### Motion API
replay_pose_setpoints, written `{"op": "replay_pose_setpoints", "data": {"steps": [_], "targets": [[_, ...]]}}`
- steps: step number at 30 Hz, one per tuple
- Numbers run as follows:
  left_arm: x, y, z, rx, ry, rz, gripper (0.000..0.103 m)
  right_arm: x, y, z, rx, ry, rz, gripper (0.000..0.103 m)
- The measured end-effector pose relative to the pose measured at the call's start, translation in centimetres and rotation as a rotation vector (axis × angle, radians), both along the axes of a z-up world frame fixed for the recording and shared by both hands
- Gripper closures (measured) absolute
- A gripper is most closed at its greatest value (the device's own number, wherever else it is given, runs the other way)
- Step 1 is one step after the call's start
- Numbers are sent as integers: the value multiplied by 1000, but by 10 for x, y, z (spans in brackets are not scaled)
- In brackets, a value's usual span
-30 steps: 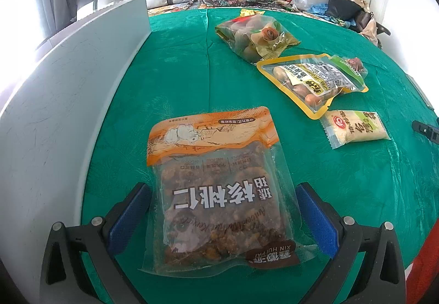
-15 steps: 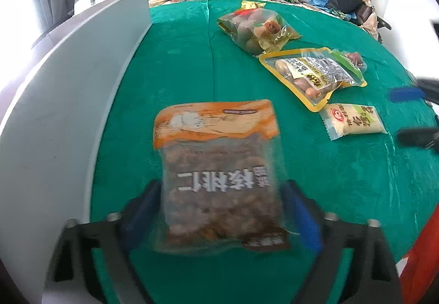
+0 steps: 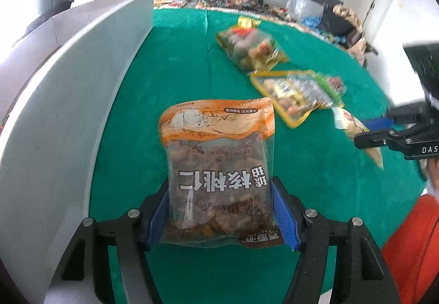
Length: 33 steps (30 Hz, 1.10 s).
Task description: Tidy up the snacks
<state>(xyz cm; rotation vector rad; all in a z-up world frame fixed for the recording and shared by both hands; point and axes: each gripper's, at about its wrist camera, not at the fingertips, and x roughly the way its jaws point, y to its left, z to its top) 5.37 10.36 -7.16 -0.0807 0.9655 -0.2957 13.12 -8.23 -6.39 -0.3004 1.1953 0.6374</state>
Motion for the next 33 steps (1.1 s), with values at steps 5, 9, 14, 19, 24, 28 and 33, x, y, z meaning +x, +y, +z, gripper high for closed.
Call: {"op": "replay_pose_setpoints", "data": {"steps": [5, 9, 14, 19, 24, 28, 33], "targets": [[-8, -5, 20, -57, -30, -10, 37, -11, -48, 1, 134, 50, -287, 71], [-23, 8, 58, -141, -78, -11, 36, -13, -56, -2, 228, 75, -350, 71], [-28, 72, 107, -177, -150, 106, 36, -17, -12, 39, 409, 50, -318, 71], [-20, 165, 121, -62, -159, 327, 36, -8, 105, 108, 581, 18, -161, 71], [-15, 238, 100, 81, -77, 549, 11, -8, 210, 126, 646, 45, -60, 61], [-28, 261, 80, 100, -44, 626, 10, -11, 248, 104, 604, 65, -81, 28], [-49, 243, 90, 42, -124, 615, 8, -24, 191, 80, 504, -18, -139, 29]]}}
